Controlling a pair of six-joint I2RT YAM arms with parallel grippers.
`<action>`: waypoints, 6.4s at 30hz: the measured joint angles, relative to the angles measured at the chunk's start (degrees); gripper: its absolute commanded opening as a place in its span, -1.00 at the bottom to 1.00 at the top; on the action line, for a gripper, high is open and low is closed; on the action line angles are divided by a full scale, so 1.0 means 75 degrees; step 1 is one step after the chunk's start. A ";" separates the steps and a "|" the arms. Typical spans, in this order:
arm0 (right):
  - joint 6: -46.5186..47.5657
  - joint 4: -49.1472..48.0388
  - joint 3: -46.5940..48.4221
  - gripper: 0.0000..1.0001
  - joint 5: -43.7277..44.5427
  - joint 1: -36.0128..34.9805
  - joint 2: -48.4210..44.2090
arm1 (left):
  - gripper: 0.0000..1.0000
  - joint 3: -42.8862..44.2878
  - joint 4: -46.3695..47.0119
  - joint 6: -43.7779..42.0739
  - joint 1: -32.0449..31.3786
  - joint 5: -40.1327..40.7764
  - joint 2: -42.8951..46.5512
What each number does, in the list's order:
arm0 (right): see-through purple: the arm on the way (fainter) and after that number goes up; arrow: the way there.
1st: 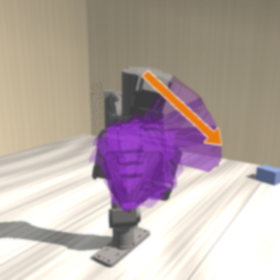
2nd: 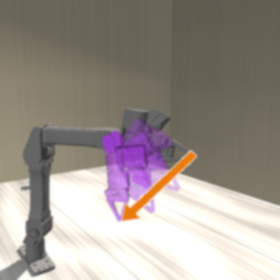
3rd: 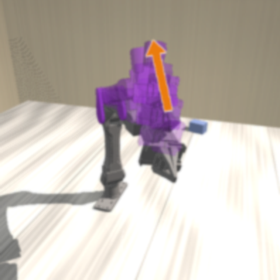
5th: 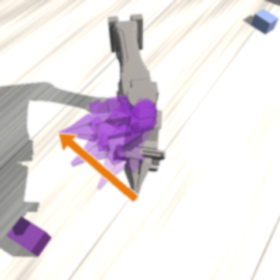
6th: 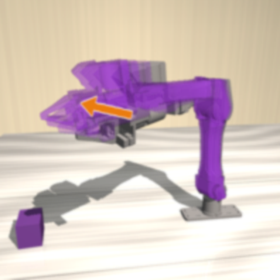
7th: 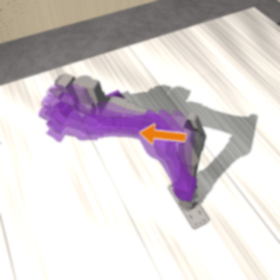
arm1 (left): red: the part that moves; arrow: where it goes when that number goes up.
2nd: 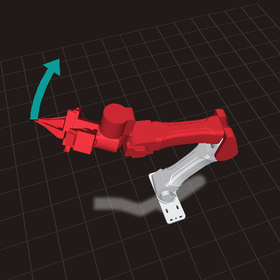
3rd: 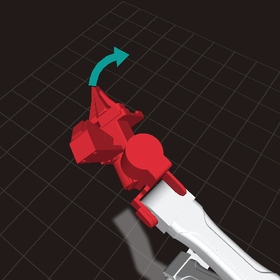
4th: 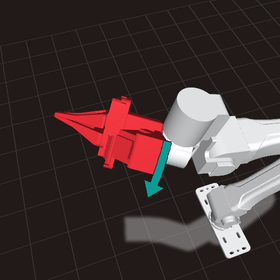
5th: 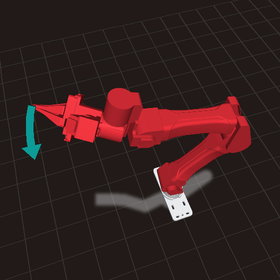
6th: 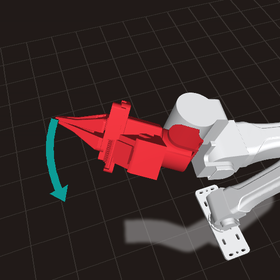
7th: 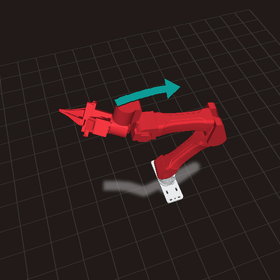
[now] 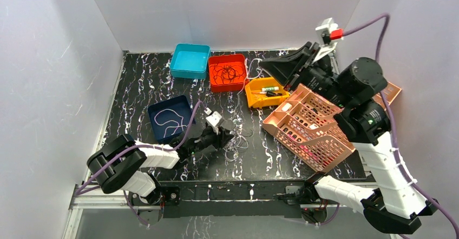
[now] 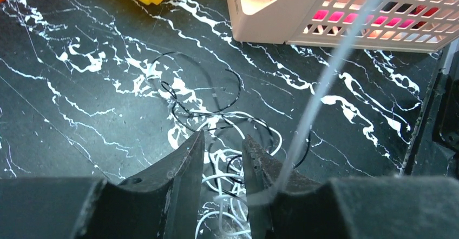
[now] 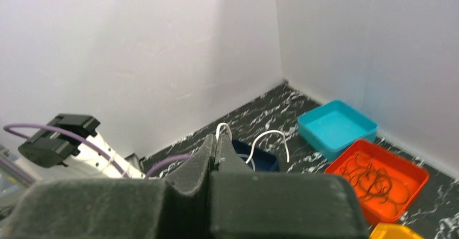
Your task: Untangle the cables
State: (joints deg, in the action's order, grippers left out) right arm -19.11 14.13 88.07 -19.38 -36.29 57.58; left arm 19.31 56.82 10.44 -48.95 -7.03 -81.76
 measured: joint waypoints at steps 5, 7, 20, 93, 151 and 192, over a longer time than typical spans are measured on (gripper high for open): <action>0.0367 -0.0009 0.0694 -1.00 0.0434 0.0000 -0.0009 | -0.38 -0.0178 0.0026 0.0090 0.0000 0.0041 -0.0032; 0.0478 -0.0015 0.0860 -1.00 0.0606 0.0000 -0.0015 | -0.38 -0.0262 0.0035 0.0102 0.0000 0.0052 -0.0032; 0.1160 -0.0227 0.1486 -1.00 0.2095 0.0000 0.0117 | -0.42 -0.0676 0.0029 0.0277 0.0000 0.0090 -0.0038; 0.0376 -0.0944 -0.2483 -1.00 -0.1466 0.0000 -0.0233 | -0.81 0.2678 -0.3072 -0.2139 0.0000 -0.1358 0.3809; 0.0405 -0.0970 -0.4421 -0.04 -0.0297 0.0000 -0.0376 | -1.00 0.5406 -1.0835 -0.0717 0.3981 0.3538 0.1524; 0.0166 -0.1166 -0.4715 -0.04 -0.0440 0.0000 -0.0312 | 0.50 0.5971 -1.1526 -0.0271 0.4913 0.1848 0.0256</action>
State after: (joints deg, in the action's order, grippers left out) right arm -17.87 5.39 52.71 -22.68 -36.29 55.24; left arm 64.10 -29.63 8.40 -12.10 6.83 -79.83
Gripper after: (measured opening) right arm 0.480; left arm 0.769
